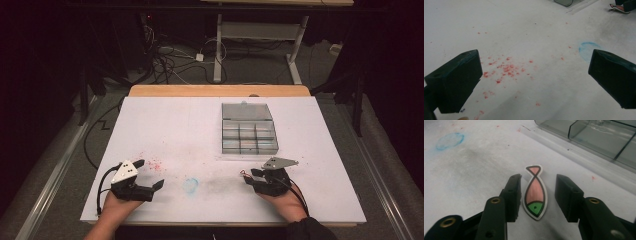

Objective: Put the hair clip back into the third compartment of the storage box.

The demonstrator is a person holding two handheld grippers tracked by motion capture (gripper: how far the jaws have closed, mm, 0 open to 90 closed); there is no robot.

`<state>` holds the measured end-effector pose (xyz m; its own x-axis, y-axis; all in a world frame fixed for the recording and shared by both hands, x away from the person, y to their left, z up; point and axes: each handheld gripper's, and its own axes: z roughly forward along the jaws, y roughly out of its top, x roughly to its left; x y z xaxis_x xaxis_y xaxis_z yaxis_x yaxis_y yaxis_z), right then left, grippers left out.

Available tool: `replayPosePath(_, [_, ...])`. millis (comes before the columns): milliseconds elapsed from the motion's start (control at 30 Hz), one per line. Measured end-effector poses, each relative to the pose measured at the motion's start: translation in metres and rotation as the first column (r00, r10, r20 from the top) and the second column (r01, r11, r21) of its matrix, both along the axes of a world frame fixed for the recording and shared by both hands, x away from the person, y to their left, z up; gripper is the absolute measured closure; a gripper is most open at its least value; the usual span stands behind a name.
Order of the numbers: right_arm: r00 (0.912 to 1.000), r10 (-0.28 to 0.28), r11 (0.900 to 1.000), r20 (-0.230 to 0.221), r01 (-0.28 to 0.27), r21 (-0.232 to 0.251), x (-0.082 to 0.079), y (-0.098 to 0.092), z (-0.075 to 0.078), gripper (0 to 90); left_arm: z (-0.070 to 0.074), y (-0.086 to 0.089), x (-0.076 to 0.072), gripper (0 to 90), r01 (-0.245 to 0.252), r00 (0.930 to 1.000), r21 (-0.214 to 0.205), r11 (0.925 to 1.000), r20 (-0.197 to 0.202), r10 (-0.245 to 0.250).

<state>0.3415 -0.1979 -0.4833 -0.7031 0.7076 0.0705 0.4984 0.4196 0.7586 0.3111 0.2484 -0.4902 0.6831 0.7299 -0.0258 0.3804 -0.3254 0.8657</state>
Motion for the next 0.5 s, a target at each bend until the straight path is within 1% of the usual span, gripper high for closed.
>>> replayPosePath(100, [1.0, 0.006, 0.9998, 0.001, -0.006, -0.019, -0.0001, 0.002, -0.0006, 64.2, 0.0, 0.0, 0.0, 0.0, 0.0, 1.0, 0.0, 1.0, 0.0, 0.0])
replayPosePath(200, [1.0, 0.007, 0.9996, 0.006, -0.007, -0.027, -0.0005, 0.0028, -0.0006, 67.1, 0.0, 0.0, 0.0001, 0.0, 0.001, 1.0, 0.0, 1.0, -0.001, -0.001])
replayPosePath(500, [0.9998, 0.017, 0.9992, 0.01, -0.017, -0.035, -0.0011, 0.0036, -0.0006, 68.0, 0.0, 0.0, 0.0001, 0.0, 0.001, 1.0, -0.002, 1.0, -0.003, -0.001])
